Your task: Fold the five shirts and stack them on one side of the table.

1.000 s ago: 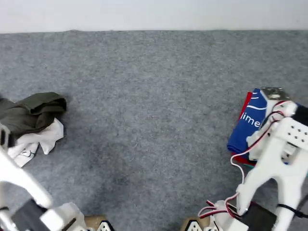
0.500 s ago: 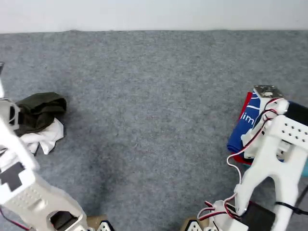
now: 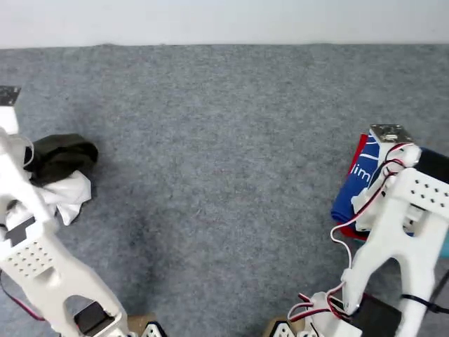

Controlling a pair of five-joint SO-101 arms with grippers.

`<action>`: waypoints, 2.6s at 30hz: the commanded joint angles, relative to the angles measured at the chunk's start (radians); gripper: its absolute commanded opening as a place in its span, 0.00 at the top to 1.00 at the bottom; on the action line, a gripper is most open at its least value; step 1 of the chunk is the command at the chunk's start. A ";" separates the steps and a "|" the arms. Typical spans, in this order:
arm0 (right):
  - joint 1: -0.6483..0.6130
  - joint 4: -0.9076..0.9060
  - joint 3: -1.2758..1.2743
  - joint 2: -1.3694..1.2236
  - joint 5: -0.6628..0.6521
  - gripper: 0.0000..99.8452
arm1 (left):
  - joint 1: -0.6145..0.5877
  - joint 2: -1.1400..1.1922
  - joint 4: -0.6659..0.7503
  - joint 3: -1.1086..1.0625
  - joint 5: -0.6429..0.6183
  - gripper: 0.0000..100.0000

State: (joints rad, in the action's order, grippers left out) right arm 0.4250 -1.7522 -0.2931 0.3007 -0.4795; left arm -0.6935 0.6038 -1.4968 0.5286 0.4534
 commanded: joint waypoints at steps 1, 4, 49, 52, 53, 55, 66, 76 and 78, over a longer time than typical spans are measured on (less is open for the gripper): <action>-0.007 -0.042 0.008 0.045 0.009 0.99 | 0.031 -0.023 -0.098 0.137 -0.014 0.99; -0.005 -0.042 0.008 0.045 0.009 0.99 | 0.060 -0.055 -0.189 0.257 -0.023 0.99; -0.007 -0.041 0.012 0.047 0.011 0.99 | 0.758 -0.578 -0.247 -0.372 0.005 0.99; -0.007 -0.041 0.012 0.045 0.011 0.99 | 0.661 -0.597 -0.163 -0.555 0.083 0.99; -0.007 -0.041 0.012 0.045 0.011 0.99 | 0.618 -0.603 -0.124 -0.591 0.091 0.99; -0.007 -0.041 0.012 0.042 0.011 0.99 | 0.531 -0.611 -0.055 -0.630 0.092 0.98; -0.048 -0.041 0.012 0.045 0.011 0.99 | 0.367 -0.617 -0.071 -0.504 0.092 0.90; -0.188 -0.041 0.012 0.045 0.087 0.99 | 0.425 -0.641 -0.262 -0.213 0.089 0.90; -0.202 -0.041 0.012 0.045 0.087 0.99 | 0.453 -0.683 -0.261 -0.275 0.094 0.90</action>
State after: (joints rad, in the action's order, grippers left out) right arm 0.2470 -1.7538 -0.2931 0.3007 -0.4104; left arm -0.2746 0.0069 -1.7254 0.2616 0.5393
